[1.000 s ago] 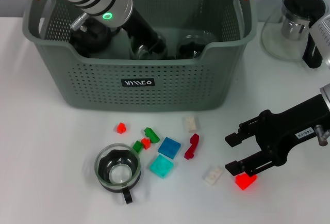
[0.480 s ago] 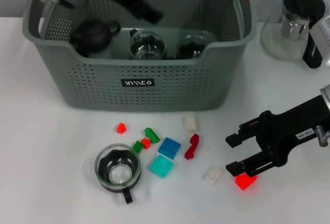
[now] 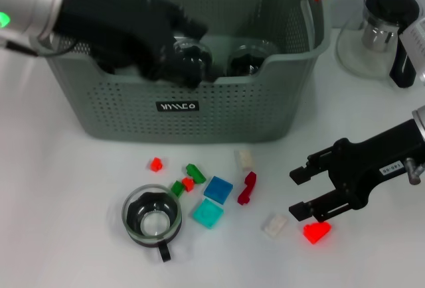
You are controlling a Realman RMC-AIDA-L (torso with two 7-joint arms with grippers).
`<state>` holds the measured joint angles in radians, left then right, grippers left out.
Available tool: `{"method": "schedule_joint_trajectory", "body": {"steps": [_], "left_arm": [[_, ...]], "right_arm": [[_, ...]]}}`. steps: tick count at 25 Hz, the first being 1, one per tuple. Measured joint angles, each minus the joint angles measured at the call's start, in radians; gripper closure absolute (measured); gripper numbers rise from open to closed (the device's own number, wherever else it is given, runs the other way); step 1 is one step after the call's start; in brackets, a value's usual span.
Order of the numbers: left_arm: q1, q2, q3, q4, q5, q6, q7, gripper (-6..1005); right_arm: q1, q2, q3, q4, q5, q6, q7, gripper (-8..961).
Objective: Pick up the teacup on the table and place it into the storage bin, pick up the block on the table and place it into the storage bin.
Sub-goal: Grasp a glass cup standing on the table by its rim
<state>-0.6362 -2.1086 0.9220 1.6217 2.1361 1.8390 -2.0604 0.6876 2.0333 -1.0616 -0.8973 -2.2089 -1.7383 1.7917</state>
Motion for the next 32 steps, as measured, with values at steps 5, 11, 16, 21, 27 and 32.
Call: {"method": "schedule_joint_trajectory", "body": {"steps": [5, 11, 16, 21, 27, 32], "left_arm": [[0.074, -0.011, -0.003, 0.07, -0.015, 0.141, 0.12, 318], [0.177, -0.02, 0.004, 0.098, 0.009, 0.188, 0.274, 319], [0.236, -0.045, 0.025, 0.085, 0.121, 0.179, 0.421, 320], [0.279, -0.062, 0.117, 0.076, 0.24, 0.123, 0.524, 320], [0.313, -0.063, 0.265, 0.049, 0.348, 0.008, 0.568, 321], [0.32, -0.063, 0.334, 0.041, 0.376, -0.033, 0.615, 321]], "right_arm": [[0.0, 0.004, 0.005, 0.001, 0.004, 0.011, 0.004, 205], [0.009, 0.013, 0.027, 0.021, 0.003, 0.031, 0.014, 205], [0.021, 0.028, 0.027, 0.036, 0.003, 0.041, 0.018, 205], [0.029, 0.04, 0.027, 0.037, 0.007, 0.055, 0.018, 205], [0.033, 0.05, 0.028, 0.037, 0.008, 0.077, 0.034, 204], [0.038, 0.052, 0.028, 0.037, 0.009, 0.086, 0.059, 204]]}}
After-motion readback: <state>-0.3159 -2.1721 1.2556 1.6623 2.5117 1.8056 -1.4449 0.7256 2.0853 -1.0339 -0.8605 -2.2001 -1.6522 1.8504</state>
